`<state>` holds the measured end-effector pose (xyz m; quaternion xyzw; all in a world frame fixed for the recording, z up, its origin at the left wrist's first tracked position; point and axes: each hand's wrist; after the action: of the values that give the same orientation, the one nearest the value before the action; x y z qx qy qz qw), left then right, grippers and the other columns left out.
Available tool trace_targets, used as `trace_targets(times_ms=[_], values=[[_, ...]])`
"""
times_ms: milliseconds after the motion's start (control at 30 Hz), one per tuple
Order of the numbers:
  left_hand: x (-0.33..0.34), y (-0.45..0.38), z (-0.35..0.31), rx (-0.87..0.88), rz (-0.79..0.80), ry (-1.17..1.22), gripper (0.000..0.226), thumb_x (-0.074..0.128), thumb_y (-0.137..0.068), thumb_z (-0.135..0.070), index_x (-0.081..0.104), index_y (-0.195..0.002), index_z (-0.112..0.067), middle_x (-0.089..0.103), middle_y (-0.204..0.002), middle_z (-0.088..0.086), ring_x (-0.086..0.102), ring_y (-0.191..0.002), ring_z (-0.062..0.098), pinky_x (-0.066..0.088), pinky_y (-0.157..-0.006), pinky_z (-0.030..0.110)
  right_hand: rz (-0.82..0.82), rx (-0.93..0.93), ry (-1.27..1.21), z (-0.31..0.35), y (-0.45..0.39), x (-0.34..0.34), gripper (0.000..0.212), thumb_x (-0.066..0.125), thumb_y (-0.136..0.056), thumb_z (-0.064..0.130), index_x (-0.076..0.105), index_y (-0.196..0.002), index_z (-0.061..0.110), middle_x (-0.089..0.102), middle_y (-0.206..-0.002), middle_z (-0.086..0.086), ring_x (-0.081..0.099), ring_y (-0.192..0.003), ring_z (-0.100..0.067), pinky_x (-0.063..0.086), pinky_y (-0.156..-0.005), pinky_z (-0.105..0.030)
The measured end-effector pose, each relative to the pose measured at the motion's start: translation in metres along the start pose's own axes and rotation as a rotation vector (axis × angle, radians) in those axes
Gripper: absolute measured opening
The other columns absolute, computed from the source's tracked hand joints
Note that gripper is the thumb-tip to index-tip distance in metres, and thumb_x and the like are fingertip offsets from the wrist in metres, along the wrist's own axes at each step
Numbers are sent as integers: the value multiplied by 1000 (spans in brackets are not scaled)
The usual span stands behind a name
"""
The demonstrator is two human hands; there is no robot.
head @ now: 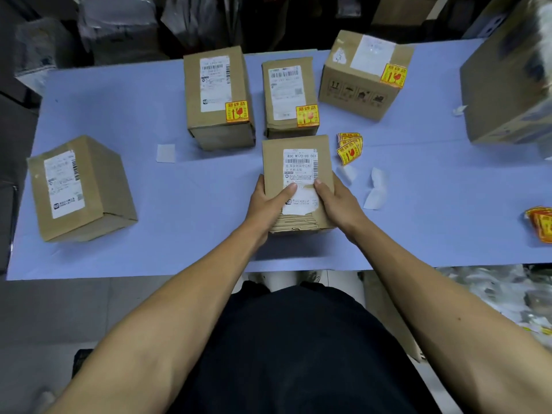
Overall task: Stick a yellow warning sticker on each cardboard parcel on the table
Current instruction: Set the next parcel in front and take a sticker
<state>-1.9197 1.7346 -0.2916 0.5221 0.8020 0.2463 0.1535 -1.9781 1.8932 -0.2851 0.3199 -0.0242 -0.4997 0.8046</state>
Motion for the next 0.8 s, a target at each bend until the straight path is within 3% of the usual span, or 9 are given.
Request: trace_targets(times_ms=[100, 167, 233, 300, 333, 400, 467, 667, 800], values=[[6, -6, -3, -1, -48, -37, 53, 79, -83, -32, 57, -130, -23, 72, -115, -9, 70, -102, 9, 56, -82, 25, 12, -26, 51, 4, -10, -6, 46, 39, -100, 54, 42, -143, 38, 58, -133, 13, 53, -113, -8, 39, -95, -29], [7, -7, -5, 9, -78, -131, 64, 79, -82, -36, 51, -138, -23, 68, -124, -8, 67, -111, 10, 55, -94, 32, 31, -38, 52, 4, -14, -12, 40, 40, -100, 53, 49, -136, 39, 60, -123, 17, 55, -106, -3, 41, -90, -24], [6, -6, -7, 68, -145, -402, 87, 74, -83, -47, 28, -154, -24, 47, -152, -1, 47, -137, 16, 39, -114, 40, -67, -51, 66, 0, -17, -19, 28, 39, -102, 50, 63, -108, 35, 63, -99, 18, 57, -87, 1, 41, -72, -19], [8, -6, -11, 233, -197, -765, 90, 62, -90, -51, 11, -158, -23, 16, -166, 4, 15, -153, 22, 18, -123, 43, -274, -59, 95, -3, -23, -29, 38, 40, -103, 42, 63, -83, 18, 61, -77, 8, 56, -75, -14, 37, -60, -25], [11, -6, -14, 352, -205, -941, 85, 55, -93, -49, 9, -159, -21, 7, -168, 6, 4, -154, 24, 11, -123, 46, -359, -51, 125, -4, -29, -35, 37, 42, -103, 36, 64, -85, 12, 63, -77, 3, 58, -78, -20, 36, -60, -30], [20, -8, -20, 533, -151, -1205, 78, 44, -94, -49, 12, -159, -21, 0, -168, 8, -4, -154, 26, 1, -121, 50, -428, -35, 208, -6, -43, -46, 26, 50, -100, 25, 70, -103, 9, 71, -98, -5, 63, -94, -24, 39, -71, -26], [30, -13, -23, 559, -59, -1350, 75, 38, -96, -58, 12, -159, -27, -2, -168, 5, -6, -154, 24, -4, -121, 50, -417, -27, 298, -4, -58, -53, 28, 55, -96, 20, 67, -119, 8, 69, -117, -10, 63, -106, -27, 43, -83, -29], [33, -18, -21, 484, -12, -1428, 71, 36, -97, -62, 12, -158, -33, -3, -168, 1, -8, -154, 21, -6, -121, 49, -437, -29, 482, -6, -95, -48, 48, 71, -88, 31, 54, -126, 6, 51, -128, -18, 52, -116, -37, 46, -83, -40], [35, -17, -22, 483, -28, -1433, 71, 35, -96, -62, 15, -158, -33, 1, -168, 1, -5, -154, 22, -4, -121, 49, -464, 0, 550, -12, -105, -42, 46, 70, -88, 31, 51, -121, 4, 49, -128, -19, 49, -116, -39, 47, -81, -44]])
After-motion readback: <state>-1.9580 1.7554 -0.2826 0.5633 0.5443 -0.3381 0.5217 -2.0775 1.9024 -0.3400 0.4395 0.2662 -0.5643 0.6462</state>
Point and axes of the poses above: each hand's wrist, its own y-axis away from the middle knuckle, its own x-axis out of the palm, z = x × y
